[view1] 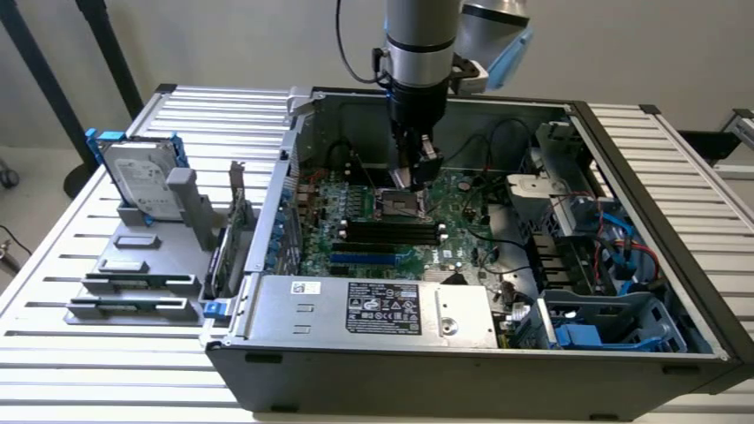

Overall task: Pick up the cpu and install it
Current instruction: 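Place the cpu into insertion slot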

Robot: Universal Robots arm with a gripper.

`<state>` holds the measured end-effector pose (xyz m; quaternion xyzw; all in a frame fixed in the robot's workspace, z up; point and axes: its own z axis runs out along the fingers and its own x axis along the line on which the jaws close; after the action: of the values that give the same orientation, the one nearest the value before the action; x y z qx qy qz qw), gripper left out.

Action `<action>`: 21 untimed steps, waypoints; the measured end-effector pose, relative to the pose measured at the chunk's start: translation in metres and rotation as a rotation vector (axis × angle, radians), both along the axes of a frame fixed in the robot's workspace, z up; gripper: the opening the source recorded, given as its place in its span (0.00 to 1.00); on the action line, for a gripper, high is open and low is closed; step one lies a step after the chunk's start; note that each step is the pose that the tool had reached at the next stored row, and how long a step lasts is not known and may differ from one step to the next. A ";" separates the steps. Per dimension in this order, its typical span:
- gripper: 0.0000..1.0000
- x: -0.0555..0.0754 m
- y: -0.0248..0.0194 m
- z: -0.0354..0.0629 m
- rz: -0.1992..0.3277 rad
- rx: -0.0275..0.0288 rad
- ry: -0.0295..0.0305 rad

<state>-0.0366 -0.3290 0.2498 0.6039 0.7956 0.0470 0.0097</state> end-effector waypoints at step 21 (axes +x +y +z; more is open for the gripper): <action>0.55 -0.004 0.0000 -0.0225 -0.231 -0.0042 0.0013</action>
<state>-0.0406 -0.3291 0.2273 0.6914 0.7210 0.0435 0.0158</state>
